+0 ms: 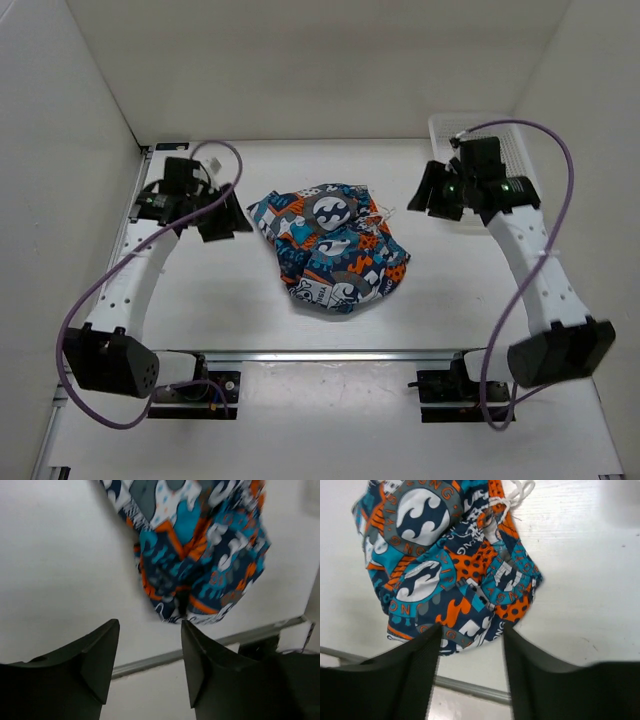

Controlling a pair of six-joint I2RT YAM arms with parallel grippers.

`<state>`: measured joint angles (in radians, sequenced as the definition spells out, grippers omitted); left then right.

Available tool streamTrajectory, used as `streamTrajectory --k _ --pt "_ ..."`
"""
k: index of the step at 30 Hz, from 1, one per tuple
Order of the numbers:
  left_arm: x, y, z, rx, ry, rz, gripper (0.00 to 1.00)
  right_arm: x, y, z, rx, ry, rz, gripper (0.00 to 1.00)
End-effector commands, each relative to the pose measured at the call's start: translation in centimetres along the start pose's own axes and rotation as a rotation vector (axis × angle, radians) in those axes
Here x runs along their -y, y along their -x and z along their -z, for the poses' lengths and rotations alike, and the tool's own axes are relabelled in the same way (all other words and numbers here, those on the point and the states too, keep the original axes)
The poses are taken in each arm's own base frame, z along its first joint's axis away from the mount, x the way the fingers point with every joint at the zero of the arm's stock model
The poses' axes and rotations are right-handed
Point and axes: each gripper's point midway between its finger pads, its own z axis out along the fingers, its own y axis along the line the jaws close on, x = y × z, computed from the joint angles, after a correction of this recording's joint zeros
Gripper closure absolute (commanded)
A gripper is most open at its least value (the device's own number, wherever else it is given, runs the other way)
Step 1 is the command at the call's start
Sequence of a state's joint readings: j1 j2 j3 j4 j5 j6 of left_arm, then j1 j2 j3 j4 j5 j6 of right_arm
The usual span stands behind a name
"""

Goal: Fold and stack the shorts
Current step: Move the shorts to the center of the board

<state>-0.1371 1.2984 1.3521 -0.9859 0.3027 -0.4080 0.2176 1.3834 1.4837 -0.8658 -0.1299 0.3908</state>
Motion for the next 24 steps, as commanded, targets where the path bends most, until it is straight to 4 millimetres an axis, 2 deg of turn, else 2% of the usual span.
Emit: streamTrajectory --k 1,2,3,4,5,7,8,9,11,12,15,18,19,21,22,23,24 --pt "0.9 -4.9 -1.1 -0.097 -0.074 -0.015 0.40 1.7 -3.4 2.3 0.032 -0.045 -0.018 0.48" --pt "1.2 -7.8 -2.7 -0.189 -0.083 -0.004 0.42 1.7 -4.9 2.2 0.001 -0.024 -0.031 0.52" --pt "1.7 -9.0 -3.4 -0.227 -0.094 0.000 0.42 2.1 -6.3 1.7 -0.034 -0.029 -0.048 0.61" --pt "2.8 -10.6 -4.5 -0.272 -0.112 -0.022 0.28 3.1 -8.5 0.4 -0.086 -0.043 -0.080 0.61" --pt "3.3 -11.7 -5.1 -0.300 -0.117 -0.022 0.20 3.3 -9.4 0.0 -0.101 -0.039 -0.092 0.61" --pt "4.2 -13.5 -6.1 -0.338 -0.104 -0.011 0.04 3.9 -11.0 -1.1 -0.136 -0.038 -0.130 0.36" --pt "4.2 -14.6 -7.0 -0.371 -0.086 -0.013 0.00 4.0 -11.8 -2.1 -0.147 -0.018 -0.132 0.28" --pt "5.4 -15.4 -7.6 -0.382 -0.109 -0.041 0.00 4.0 -12.1 -2.6 -0.158 -0.010 -0.147 0.15" --pt "5.7 -16.4 -8.8 -0.421 -0.100 -0.060 0.00 4.1 -12.4 -4.2 -0.187 -0.001 -0.164 0.07" --pt "5.9 -16.7 -10.1 -0.450 -0.088 -0.077 0.00 4.1 -12.8 -4.6 -0.213 -0.002 -0.171 0.05" --pt "5.6 -17.0 -12.3 -0.489 -0.057 -0.078 0.00 4.1 -13.0 -6.7 -0.247 -0.018 -0.159 0.04" --pt "5.4 -17.3 -13.6 -0.513 -0.036 -0.100 0.28 4.7 -13.2 -9.2 -0.263 -0.026 -0.163 0.10" --pt "5.8 -16.8 -13.8 -0.506 -0.046 -0.116 0.52 5.0 -13.7 -10.3 -0.293 -0.031 -0.171 0.18" --pt "6.1 -16.7 -14.2 -0.512 -0.055 -0.124 0.78 4.9 -13.9 -11.7 -0.302 -0.022 -0.178 0.28" --pt "6.2 -16.1 -14.5 -0.502 -0.057 -0.118 0.87 5.3 -14.8 -12.9 -0.341 -0.033 -0.197 0.33" --pt "6.6 -15.7 -14.5 -0.493 -0.064 -0.120 0.90 4.9 -14.6 -13.5 -0.342 -0.027 -0.188 0.39" --pt "7.0 -15.2 -14.1 -0.491 -0.065 -0.121 0.90 4.5 -14.6 -14.5 -0.356 -0.024 -0.176 0.41"
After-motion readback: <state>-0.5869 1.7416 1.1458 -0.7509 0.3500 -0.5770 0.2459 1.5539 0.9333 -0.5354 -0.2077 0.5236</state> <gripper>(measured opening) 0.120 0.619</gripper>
